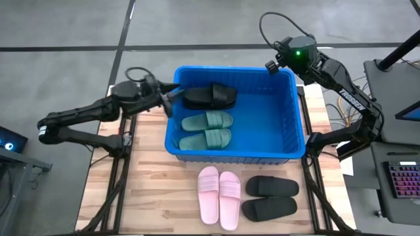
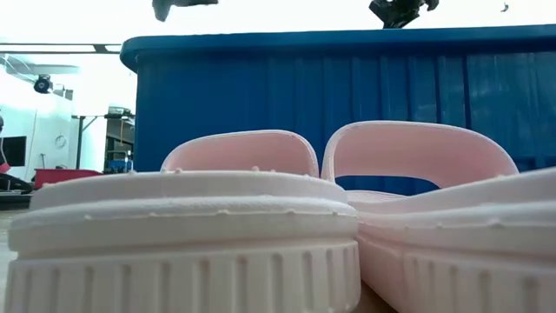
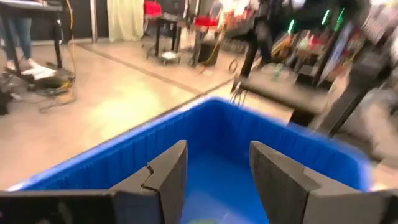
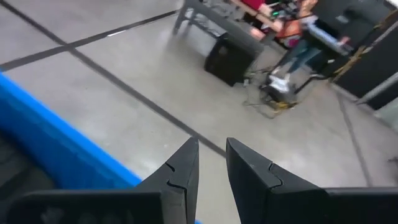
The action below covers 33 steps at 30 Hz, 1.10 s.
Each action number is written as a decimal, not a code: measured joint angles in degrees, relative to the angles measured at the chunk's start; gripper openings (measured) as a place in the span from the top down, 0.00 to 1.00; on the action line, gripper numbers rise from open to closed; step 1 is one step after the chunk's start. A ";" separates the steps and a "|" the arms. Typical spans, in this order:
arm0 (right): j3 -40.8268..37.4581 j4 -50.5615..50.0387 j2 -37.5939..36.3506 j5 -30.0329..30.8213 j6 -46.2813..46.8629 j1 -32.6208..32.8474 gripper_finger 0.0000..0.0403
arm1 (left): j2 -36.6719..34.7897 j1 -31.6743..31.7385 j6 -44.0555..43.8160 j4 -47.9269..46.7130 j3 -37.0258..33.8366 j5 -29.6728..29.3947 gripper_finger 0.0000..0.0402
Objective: Pick and place slides into bin
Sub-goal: Put the pink slipper into the blue bin
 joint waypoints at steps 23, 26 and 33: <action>-3.73 6.37 -0.07 -33.68 12.81 7.77 0.82 | -22.32 -0.69 15.85 -17.40 -5.86 7.59 1.00; -6.47 13.00 -0.07 -33.53 11.17 10.77 0.82 | -27.82 -0.73 15.85 -17.14 -9.34 7.88 1.00; -12.55 27.54 -0.10 -33.38 10.47 15.23 0.82 | -43.45 -0.70 13.25 -12.94 -19.71 3.65 1.00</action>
